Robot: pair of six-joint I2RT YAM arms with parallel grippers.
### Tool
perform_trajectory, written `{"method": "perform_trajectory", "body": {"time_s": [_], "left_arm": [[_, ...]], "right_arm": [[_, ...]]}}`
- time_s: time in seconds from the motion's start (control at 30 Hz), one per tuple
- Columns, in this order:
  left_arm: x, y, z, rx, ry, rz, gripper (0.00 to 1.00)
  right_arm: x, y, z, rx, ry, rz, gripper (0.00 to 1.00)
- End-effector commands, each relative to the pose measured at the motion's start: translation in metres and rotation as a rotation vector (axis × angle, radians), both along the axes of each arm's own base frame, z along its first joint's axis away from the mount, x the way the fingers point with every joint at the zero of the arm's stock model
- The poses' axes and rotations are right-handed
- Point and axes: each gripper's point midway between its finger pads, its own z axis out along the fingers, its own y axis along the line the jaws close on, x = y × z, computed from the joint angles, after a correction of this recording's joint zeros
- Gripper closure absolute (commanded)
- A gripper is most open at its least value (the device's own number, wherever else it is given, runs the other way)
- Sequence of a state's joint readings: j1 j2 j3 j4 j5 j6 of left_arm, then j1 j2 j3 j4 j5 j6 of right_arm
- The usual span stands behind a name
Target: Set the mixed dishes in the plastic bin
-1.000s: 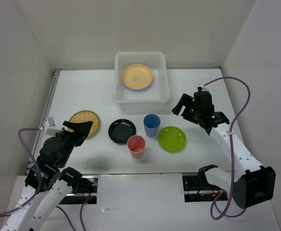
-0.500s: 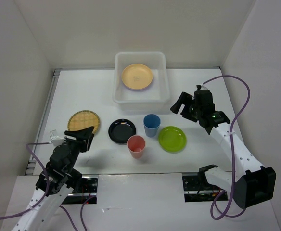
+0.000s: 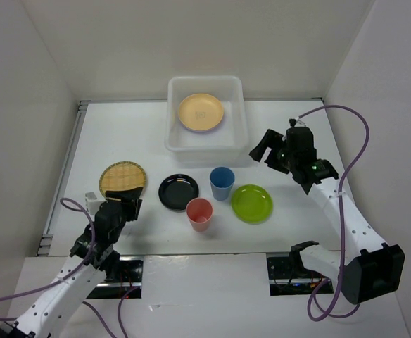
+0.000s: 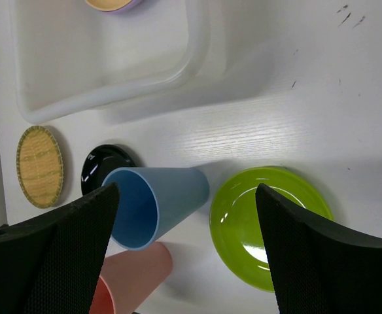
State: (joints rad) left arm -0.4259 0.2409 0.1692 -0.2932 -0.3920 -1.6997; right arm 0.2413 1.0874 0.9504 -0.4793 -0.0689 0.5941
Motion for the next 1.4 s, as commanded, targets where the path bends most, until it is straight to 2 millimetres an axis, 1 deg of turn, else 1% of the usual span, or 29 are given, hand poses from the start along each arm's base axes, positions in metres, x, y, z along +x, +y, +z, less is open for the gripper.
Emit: {"method": "perform_trajectory", "body": {"time_s": [0.0,0.1,0.13,0.2,0.23,0.37,0.4,0.47,0.5,0.53,0.57,0.6,0.63,0.67,0.73,0.8,0.9,0.97,1.0,1.03,1.07,1.1,1.13,1.2,1.23,1.27,1.3,1.33,1.37], "left_arm": [[0.022,0.002,0.039,0.014,-0.094,0.024,0.37],[0.039,0.001,0.041,0.05,-0.061,0.014,0.35],[0.043,-0.003,0.033,0.066,-0.022,-0.01,0.35],[0.052,-0.003,0.041,0.06,-0.033,-0.009,0.34],[0.054,-0.004,0.037,0.056,-0.021,-0.018,0.34],[0.058,0.005,0.04,0.045,-0.029,0.007,0.34],[0.058,0.009,0.033,0.036,-0.01,0.019,0.34],[0.06,0.01,0.033,0.022,-0.008,0.01,0.34],[0.062,0.014,0.022,0.036,0.03,0.016,0.34],[0.067,0.016,0.025,0.092,0.037,0.001,0.34],[0.067,0.016,0.019,0.134,0.085,-0.017,0.32],[0.08,0.02,0.027,0.164,0.108,-0.017,0.31],[0.082,0.021,0.023,0.221,0.141,-0.047,0.3],[0.087,0.026,0.025,0.243,0.148,-0.042,0.3],[0.098,0.037,0.028,0.274,0.161,-0.03,0.28],[0.1,0.048,0.026,0.324,0.182,-0.027,0.28],[0.105,0.071,0.036,0.38,0.179,-0.01,0.26],[0.103,0.093,0.033,0.438,0.228,0.009,0.26],[0.109,0.1,0.039,0.455,0.223,0.008,0.26],[0.106,0.105,0.036,0.464,0.256,0.0,0.26],[0.106,0.12,0.031,0.499,0.283,0.0,0.25],[0.105,0.123,0.031,0.497,0.297,-0.021,0.25],[0.103,0.137,0.028,0.498,0.323,-0.007,0.25],[0.096,0.145,0.017,0.501,0.365,-0.033,0.25],[0.095,0.15,0.016,0.505,0.367,-0.03,0.25],[0.09,0.161,0.014,0.504,0.386,-0.006,0.25],[0.085,0.164,0.011,0.515,0.408,-0.011,0.25],[0.081,0.17,0.012,0.531,0.415,0.001,0.25],[0.078,0.179,0.014,0.543,0.429,0.023,0.25]], "right_arm": [[0.015,0.002,0.031,0.015,-0.093,0.007,0.11],[0.016,0.002,0.035,0.017,-0.102,0.007,0.11],[0.016,0.002,0.035,0.017,-0.102,0.007,0.11],[0.018,0.003,0.032,0.015,-0.093,0.007,0.11],[0.018,0.003,0.032,0.015,-0.093,0.007,0.11],[0.021,0.0,0.033,0.008,-0.096,0.003,0.11],[0.021,0.0,0.033,0.008,-0.096,0.003,0.11],[0.023,0.002,0.032,0.012,-0.095,0.011,0.11],[0.024,0.002,0.028,0.01,-0.084,0.011,0.11],[0.025,0.002,0.033,0.012,-0.095,0.011,0.11],[0.027,0.005,0.031,0.017,-0.091,0.02,0.11],[0.028,0.005,0.035,0.019,-0.099,0.02,0.11],[0.028,0.005,0.035,0.012,-0.102,0.025,0.11],[0.029,0.005,0.031,0.01,-0.092,0.025,0.11],[0.029,0.005,0.034,0.01,-0.091,0.025,0.11],[0.029,0.005,0.034,0.01,-0.091,0.025,0.11],[0.029,0.005,0.033,0.002,-0.094,0.03,0.11],[0.03,0.005,0.03,0.001,-0.085,0.03,0.11],[0.031,0.007,0.027,0.004,-0.073,0.039,0.11],[0.031,0.008,0.031,0.003,-0.084,0.054,0.11],[0.033,0.008,0.026,-0.007,-0.073,0.059,0.11],[0.034,0.011,0.027,-0.001,-0.071,0.068,0.11],[0.034,0.01,0.026,-0.011,-0.074,0.075,0.11],[0.036,0.014,0.031,-0.009,-0.084,0.102,0.11],[0.037,0.014,0.028,-0.021,-0.079,0.11,0.11],[0.038,0.014,0.031,-0.027,-0.091,0.115,0.11],[0.039,0.016,0.036,-0.019,-0.099,0.123,0.11],[0.04,0.016,0.032,-0.028,-0.092,0.129,0.11],[0.042,0.018,0.034,-0.022,-0.094,0.137,0.11]]}}
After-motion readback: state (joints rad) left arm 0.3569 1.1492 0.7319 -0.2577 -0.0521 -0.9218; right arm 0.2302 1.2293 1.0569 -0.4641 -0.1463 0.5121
